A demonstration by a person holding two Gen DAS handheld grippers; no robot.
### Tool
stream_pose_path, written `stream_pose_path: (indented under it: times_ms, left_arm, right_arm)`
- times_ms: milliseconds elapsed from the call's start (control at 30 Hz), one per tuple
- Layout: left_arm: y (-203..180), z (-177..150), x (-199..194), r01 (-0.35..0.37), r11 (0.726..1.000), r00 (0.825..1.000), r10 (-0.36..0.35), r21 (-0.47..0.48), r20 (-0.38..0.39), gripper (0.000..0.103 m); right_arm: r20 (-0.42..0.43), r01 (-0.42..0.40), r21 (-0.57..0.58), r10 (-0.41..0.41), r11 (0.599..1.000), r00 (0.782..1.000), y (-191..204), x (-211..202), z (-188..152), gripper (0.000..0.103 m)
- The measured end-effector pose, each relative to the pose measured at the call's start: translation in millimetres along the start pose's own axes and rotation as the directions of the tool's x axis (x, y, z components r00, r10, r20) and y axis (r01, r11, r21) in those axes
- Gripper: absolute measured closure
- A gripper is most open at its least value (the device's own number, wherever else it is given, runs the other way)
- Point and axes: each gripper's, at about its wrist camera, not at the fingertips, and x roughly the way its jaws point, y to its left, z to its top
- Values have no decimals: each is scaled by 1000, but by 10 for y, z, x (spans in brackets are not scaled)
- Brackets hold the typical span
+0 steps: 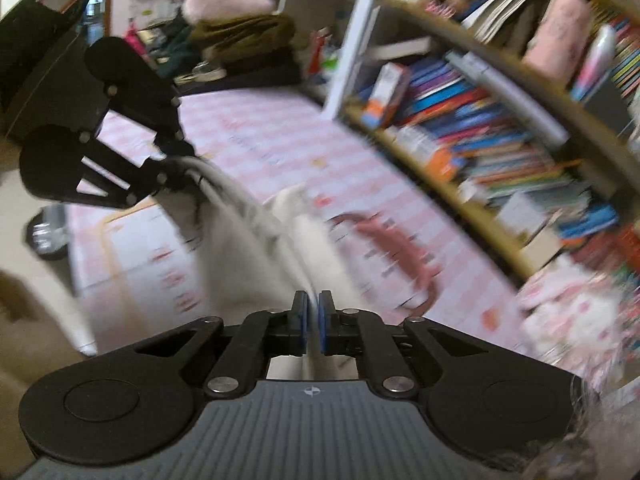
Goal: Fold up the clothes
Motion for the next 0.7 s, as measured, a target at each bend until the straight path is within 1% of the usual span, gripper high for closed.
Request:
stream_pose_path:
  times_ms: [67,167,200,267,300,333,367,400,433,500,600,667,700]
  left_arm:
    - [83,10,228,19,999,1000,-19,-32,-21,92]
    - [155,25,434,39,996,999,-42,-74,-35,92]
    - [157,29,456,40,996,999,-43,-74,-32,92]
    - [161,38,499,42,996,999,-44,-74,-26,92]
    - [143,35,481,43,998,999,-45,-49,-20,92]
    - [120,30,452,45,999,999,-45,-17,-14,92]
    - [105,19,422,44,999,999,-44,10,-7,93]
    - [96,7,391,45,999,999,-45,27,4,93]
    - [89,-6,358,46,998,999,-47,41,17,93]
    - [74,-31,294,49,996,998,-52,69,43,94]
    - [10,-100,122,48,988,993,-64,147,101,95]
    - [-38,-156,19,47,978,988,-76,203,136,95]
    - [-62,-184,-32,45,972,985,-82,231,154,95]
  right_arm:
    - [10,38,0,-38,999,999,-107,93,78,100]
    - [-14,69,22,-69,997,998,-282,358,105,100]
    - [-24,82,39,-81,996,996,-347,445,97,100]
    - [-39,83,125,-78,989,996,-514,525,67,99]
    - [-32,57,176,-52,983,998,-601,520,37,93]
    - [-16,17,229,-13,973,1000,-688,493,-1,69]
    - [1,-30,269,31,963,1000,-766,451,-55,51]
    - [13,-70,280,70,957,997,-803,409,-103,24]
    - [21,-104,278,102,955,995,-818,373,-144,20]
    - [27,-161,282,160,946,987,-843,323,-226,18]
    - [-10,-196,306,209,932,978,-867,419,-363,17]
    - [-47,-204,313,230,928,972,-871,529,-442,17]
    - [-58,-220,313,250,924,966,-865,584,-465,17]
